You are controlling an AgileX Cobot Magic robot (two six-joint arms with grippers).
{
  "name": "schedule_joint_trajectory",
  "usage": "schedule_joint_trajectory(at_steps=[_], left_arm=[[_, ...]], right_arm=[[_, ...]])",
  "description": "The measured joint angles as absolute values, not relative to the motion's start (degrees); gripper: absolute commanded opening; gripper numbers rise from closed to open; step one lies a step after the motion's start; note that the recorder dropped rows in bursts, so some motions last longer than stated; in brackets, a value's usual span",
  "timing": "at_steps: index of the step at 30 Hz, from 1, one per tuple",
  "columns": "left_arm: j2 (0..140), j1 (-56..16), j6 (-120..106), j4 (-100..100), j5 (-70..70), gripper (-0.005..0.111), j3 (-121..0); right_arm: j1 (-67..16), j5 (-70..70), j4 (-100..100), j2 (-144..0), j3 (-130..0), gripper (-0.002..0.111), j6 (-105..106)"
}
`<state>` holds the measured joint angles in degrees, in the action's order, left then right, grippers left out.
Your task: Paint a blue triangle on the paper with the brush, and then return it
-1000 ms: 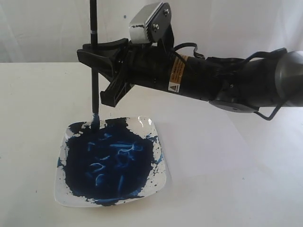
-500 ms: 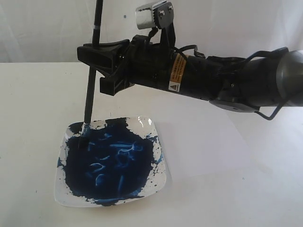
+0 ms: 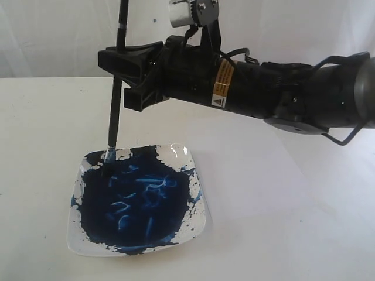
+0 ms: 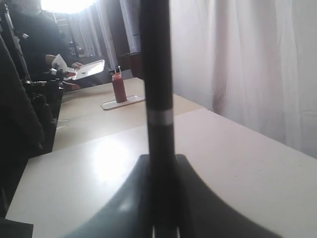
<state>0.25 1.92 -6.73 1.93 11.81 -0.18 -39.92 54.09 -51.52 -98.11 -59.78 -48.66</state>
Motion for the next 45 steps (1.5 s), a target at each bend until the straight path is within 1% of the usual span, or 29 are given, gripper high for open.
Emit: schedule_joint_trajectory(at_steps=[8,14,20,23,26,27,30,32,34,35,36,37,39,42,45], left_arm=[[0.3,1.9,-8.8,1.7,10.0,0.0,-0.2],[0.3,1.9,-8.9,1.7,5.9,0.0,-0.2],[0.3,1.9,-9.1,1.7,1.2,0.0,-0.2],[0.3,1.9,-8.4,1.7,-4.3,0.0,-0.2],[0.3,1.9,5.2,4.1,-13.0,0.0,-0.2],[0.5,1.9,6.1,4.3,-13.5,0.0,-0.2],[9.6,1.9,9.6,4.8,-11.3,0.0,-5.2],[20.4,1.9,10.4,2.0,-7.8,0.0,-11.3],[33.1,1.5,10.8,-1.2,-0.9,0.0,-20.8],[40.5,-0.1,11.1,-1.7,3.3,0.0,-25.7],[45.7,-2.1,10.3,-1.8,6.4,0.0,-30.7],[52.5,-5.8,7.5,-1.2,10.2,0.0,-36.2],[60.5,-11.8,2.7,1.4,13.7,0.0,-42.9],[71.3,-21.7,-4.5,5.6,15.3,0.0,-51.2],[80.5,-29.6,-10.1,8.3,16.8,0.0,-58.8]], right_arm=[[-40.0,47.5,-51.5,-93.8,-59.8,0.0,-48.7],[-38.0,37.2,-51.5,-89.0,-59.8,0.0,-48.8],[-32.4,24.1,-51.5,-83.5,-59.8,0.0,-49.0],[-27.7,21.2,-51.5,-79.8,-59.3,0.0,-49.1],[-21.7,21.2,-51.6,-75.6,-57.6,0.0,-53.8],[-20.5,21.3,-52.2,-75.1,-57.3,0.0,-54.4],[-14.9,26.7,-59.9,-75.0,-56.1,0.0,-60.7],[-11.0,32.9,-62.5,-75.6,-56.0,0.0,-64.6],[-6.7,37.5,-64.2,-76.6,-56.0,0.0,-67.9],[-5.2,39.3,-65.3,-77.2,-56.0,0.0,-69.2],[-4.1,40.2,-66.1,-77.7,-56.0,0.0,-69.6],[-3.4,41.0,-67.2,-78.0,-56.0,0.0,-70.1],[-3.3,41.4,-68.1,-78.0,-56.0,0.0,-70.3],[-3.2,41.3,-68.7,-78.0,-56.0,0.0,-70.2],[-3.2,38.2,-69.0,-78.2,-56.0,0.0,-69.9]])
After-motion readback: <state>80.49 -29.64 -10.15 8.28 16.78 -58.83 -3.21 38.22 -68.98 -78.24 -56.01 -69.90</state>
